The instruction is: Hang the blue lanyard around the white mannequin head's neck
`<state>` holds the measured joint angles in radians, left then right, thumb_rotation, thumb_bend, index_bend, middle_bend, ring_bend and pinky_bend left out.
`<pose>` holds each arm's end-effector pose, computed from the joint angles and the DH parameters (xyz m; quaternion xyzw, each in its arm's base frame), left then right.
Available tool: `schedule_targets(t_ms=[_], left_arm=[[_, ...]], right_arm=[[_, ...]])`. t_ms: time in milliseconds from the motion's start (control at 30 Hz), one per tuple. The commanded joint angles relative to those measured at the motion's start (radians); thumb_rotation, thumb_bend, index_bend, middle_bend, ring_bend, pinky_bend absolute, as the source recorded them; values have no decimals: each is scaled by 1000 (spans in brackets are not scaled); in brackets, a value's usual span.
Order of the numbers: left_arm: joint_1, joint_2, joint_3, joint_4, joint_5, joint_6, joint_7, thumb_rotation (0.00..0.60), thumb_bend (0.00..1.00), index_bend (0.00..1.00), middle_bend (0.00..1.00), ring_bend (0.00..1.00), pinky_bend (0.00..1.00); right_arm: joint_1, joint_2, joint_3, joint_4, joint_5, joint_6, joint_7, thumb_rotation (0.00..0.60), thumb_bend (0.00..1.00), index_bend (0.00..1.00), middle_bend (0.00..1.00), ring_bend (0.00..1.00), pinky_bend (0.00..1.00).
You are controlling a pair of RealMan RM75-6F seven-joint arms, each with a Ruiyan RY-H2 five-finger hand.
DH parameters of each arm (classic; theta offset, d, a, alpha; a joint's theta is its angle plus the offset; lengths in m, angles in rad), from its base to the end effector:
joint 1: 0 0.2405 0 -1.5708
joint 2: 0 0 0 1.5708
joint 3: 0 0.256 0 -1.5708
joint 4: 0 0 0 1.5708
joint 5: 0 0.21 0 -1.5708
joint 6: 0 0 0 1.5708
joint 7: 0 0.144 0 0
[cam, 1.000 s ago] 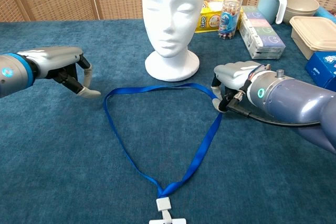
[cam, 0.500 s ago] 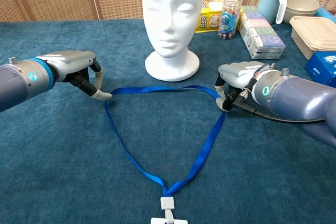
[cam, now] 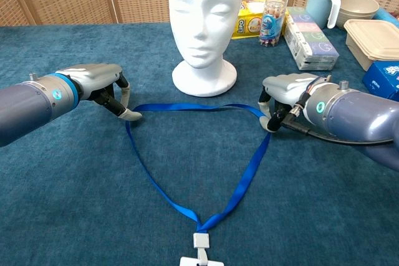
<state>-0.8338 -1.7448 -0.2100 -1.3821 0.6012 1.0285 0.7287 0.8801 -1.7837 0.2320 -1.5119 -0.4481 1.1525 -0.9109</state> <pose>-0.1523 0.3500 -0.0667 -0.7100 -0.4415 -0.2459 0.4904 -0.1215 -0.3283 -0.0775 0.7185 -0.4454 0.2120 0.4902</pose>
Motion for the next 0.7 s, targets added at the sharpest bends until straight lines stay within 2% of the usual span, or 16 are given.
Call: schedule_targets(t_ms=[33,700], left_arm=[[-7,-9,-2,12,-5,-2,5,378,232,563,1000,1000,983],[-21,-36,2,48,-10,6,19,378,320,571,1000,1000,983]], right_arm=[[-1,2,0,0,-1,-1,4,508,581,601,955,1000,1000],[-7,8,-3,6,-2,-5,31,519,581,601,955,1000,1000]])
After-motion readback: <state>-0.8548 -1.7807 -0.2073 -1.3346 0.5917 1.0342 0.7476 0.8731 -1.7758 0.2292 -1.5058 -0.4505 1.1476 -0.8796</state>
